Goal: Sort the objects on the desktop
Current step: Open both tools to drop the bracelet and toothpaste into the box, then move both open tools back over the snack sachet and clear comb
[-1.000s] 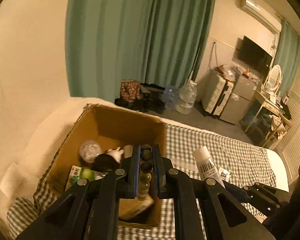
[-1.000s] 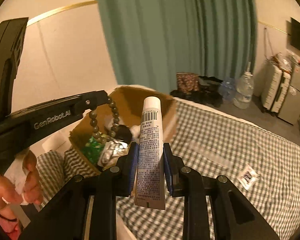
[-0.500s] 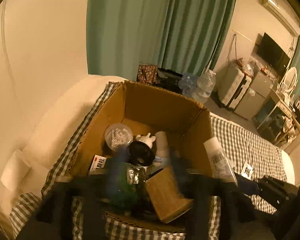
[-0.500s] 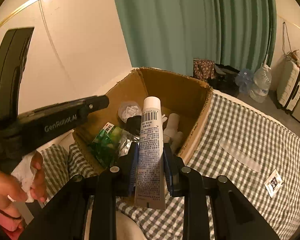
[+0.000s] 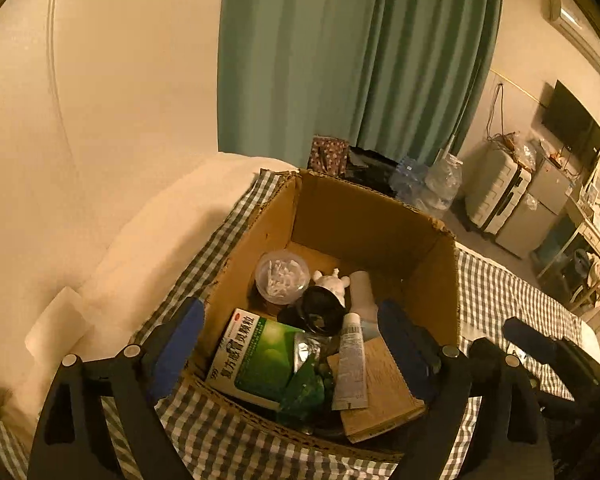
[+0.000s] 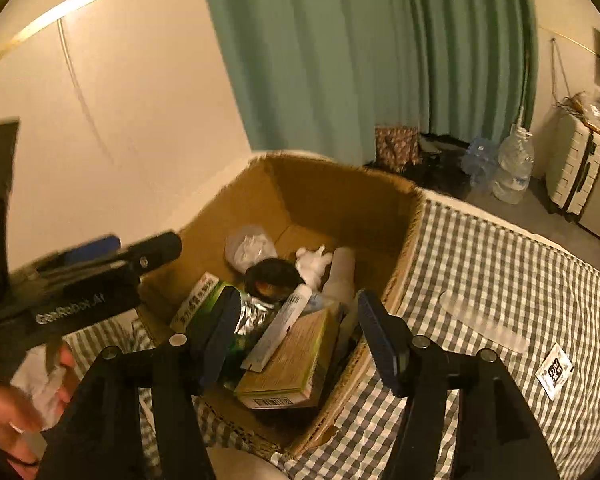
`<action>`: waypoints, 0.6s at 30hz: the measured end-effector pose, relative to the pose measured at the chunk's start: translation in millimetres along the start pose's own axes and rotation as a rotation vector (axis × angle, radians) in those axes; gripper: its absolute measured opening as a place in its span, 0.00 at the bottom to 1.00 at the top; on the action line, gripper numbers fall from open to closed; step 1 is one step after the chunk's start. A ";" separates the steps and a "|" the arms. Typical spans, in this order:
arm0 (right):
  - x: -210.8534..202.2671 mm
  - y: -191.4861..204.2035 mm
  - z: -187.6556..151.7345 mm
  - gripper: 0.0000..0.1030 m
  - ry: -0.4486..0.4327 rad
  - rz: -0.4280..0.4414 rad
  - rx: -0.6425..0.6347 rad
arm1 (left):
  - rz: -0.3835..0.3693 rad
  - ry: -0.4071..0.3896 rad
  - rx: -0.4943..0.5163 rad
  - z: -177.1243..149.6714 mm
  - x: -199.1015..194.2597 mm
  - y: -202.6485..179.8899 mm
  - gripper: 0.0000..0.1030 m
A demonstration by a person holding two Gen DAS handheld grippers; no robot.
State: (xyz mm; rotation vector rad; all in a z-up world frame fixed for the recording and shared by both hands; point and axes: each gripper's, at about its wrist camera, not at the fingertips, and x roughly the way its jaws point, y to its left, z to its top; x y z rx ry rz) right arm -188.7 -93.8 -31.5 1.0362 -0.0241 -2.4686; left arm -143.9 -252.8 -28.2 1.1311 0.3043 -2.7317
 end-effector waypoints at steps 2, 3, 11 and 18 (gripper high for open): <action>-9.7 -7.5 -1.0 0.59 -0.010 -0.021 0.009 | -0.018 -0.003 0.005 -1.1 -4.0 -6.8 0.88; -14.3 -11.7 -1.1 0.59 -0.018 -0.032 0.014 | -0.026 -0.007 0.012 -2.9 -7.1 -13.4 0.88; -69.0 -72.8 -15.9 0.63 -0.070 -0.115 0.109 | -0.109 -0.030 0.103 -17.7 -30.6 -92.4 0.92; -109.6 -148.6 -44.8 0.70 -0.072 -0.189 0.244 | -0.134 -0.038 0.191 -40.8 -38.1 -170.6 1.00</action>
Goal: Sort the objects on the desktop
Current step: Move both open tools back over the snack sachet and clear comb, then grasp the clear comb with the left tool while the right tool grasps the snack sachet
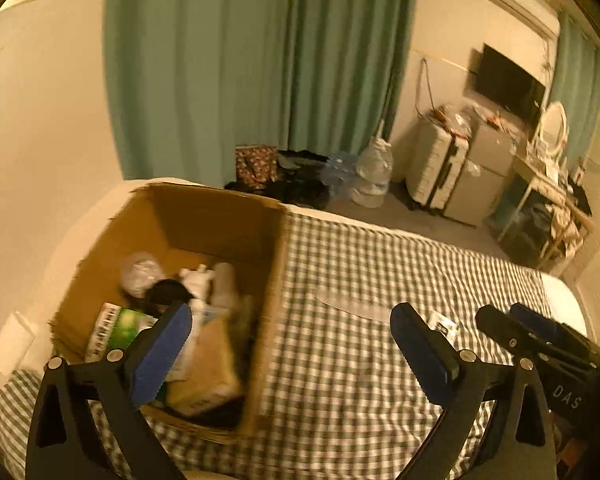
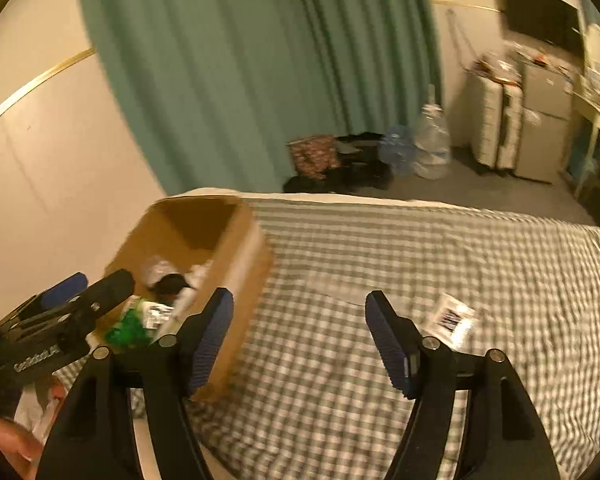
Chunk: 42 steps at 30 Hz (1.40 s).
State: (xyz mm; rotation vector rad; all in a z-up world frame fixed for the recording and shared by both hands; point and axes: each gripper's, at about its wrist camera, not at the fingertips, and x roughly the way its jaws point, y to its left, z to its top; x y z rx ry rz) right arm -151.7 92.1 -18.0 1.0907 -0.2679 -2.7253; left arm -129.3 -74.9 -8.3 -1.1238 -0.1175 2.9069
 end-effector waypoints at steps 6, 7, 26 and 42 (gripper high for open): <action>-11.4 -66.4 -12.0 0.77 0.007 -0.083 0.081 | -0.018 0.044 0.117 -11.3 20.9 -65.4 1.00; -11.5 -76.5 -13.2 0.78 0.006 -0.096 0.089 | -0.017 0.048 0.133 -13.0 24.6 -72.8 1.00; 37.7 -160.6 -53.5 0.79 0.063 -0.110 0.178 | 0.022 0.206 0.159 -43.1 115.7 -120.4 1.00; 138.4 -169.8 -58.5 0.79 0.146 -0.185 0.114 | 0.065 0.298 0.077 -55.0 209.9 -98.9 1.00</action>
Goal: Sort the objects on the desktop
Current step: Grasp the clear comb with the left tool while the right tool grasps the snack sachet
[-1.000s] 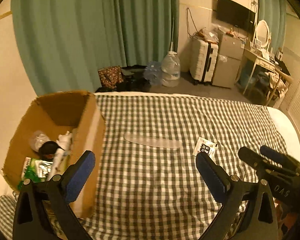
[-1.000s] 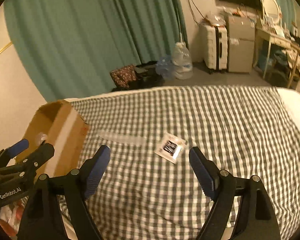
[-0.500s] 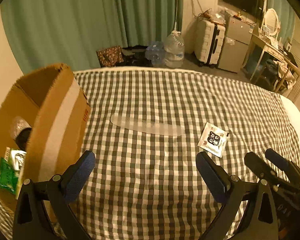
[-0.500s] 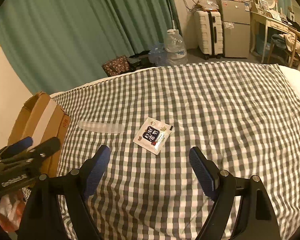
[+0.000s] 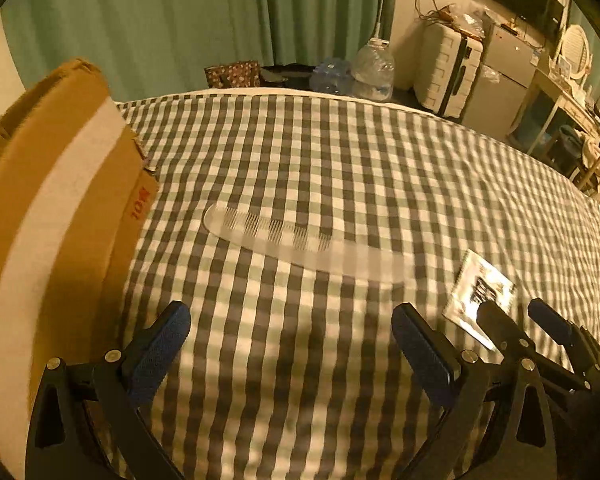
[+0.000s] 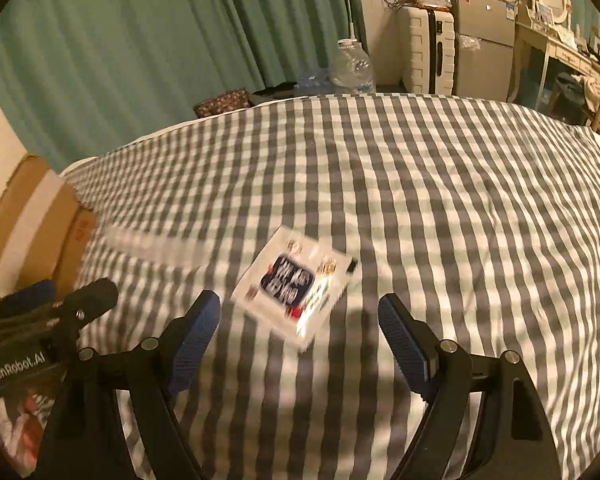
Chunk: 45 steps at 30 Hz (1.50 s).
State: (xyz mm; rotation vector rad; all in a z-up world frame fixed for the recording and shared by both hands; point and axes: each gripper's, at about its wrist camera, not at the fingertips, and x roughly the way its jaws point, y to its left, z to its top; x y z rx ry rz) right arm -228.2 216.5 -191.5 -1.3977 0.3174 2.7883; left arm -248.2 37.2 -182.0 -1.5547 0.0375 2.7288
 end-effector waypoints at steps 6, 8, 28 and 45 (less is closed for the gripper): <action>24.2 6.2 5.1 0.79 0.025 -0.019 -0.048 | -0.003 0.023 -0.057 2.6 23.9 -0.9 1.00; 27.8 11.5 4.4 0.80 0.029 -0.021 -0.068 | 0.006 0.014 -0.079 5.5 28.1 -1.3 1.00; 12.6 9.0 -3.7 0.07 0.011 -0.054 -0.037 | -0.091 0.074 -0.060 8.2 46.4 -3.7 0.41; -33.0 -12.4 -2.0 0.03 -0.049 0.026 0.059 | -0.243 0.088 0.095 -19.0 -18.3 -10.4 0.03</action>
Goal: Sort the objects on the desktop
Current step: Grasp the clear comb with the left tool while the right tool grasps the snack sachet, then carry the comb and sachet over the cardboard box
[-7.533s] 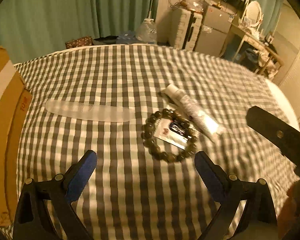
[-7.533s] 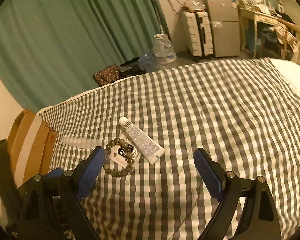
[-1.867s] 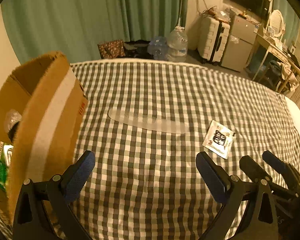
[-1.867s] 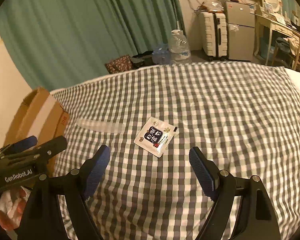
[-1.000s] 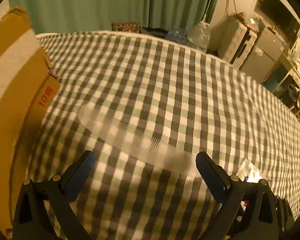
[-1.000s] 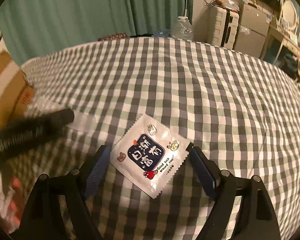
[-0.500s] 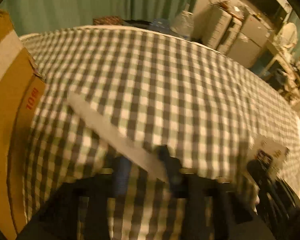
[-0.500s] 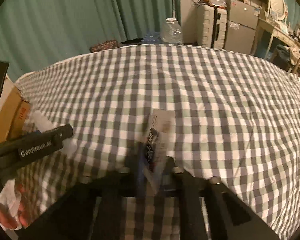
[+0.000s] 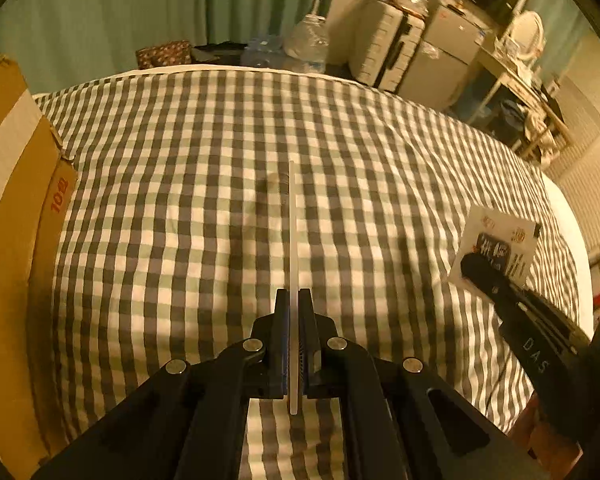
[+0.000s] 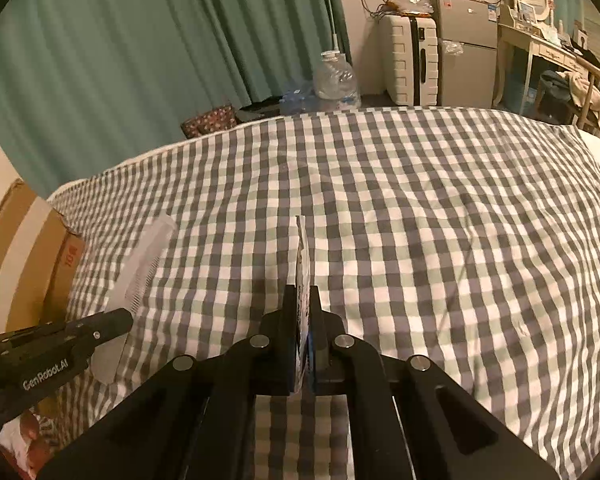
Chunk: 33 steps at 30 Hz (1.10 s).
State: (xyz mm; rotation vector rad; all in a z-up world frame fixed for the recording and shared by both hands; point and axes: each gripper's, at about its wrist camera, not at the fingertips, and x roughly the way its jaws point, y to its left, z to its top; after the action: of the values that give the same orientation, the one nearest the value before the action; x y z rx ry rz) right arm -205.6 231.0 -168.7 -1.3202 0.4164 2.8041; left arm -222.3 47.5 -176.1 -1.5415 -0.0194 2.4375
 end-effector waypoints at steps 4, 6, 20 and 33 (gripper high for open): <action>-10.3 0.3 -3.8 0.03 -0.012 0.009 -0.004 | -0.004 -0.003 -0.019 -8.9 -7.7 1.9 0.03; -13.9 -2.4 -4.8 0.03 -0.009 0.036 0.011 | 0.014 0.004 -0.007 -6.7 -3.5 -0.6 0.03; -60.0 -10.6 1.7 0.03 -0.076 0.081 0.068 | -0.056 -0.094 0.024 -10.4 -64.0 -11.0 0.03; -130.4 91.4 0.4 0.03 -0.159 0.123 -0.068 | -0.077 -0.352 -0.015 3.6 -188.6 16.6 0.03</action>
State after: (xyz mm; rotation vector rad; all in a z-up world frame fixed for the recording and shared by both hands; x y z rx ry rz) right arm -133.4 155.9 -48.2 -1.1065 0.4139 3.0223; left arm -152.6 -10.1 -9.7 -1.0768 -0.1596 2.6166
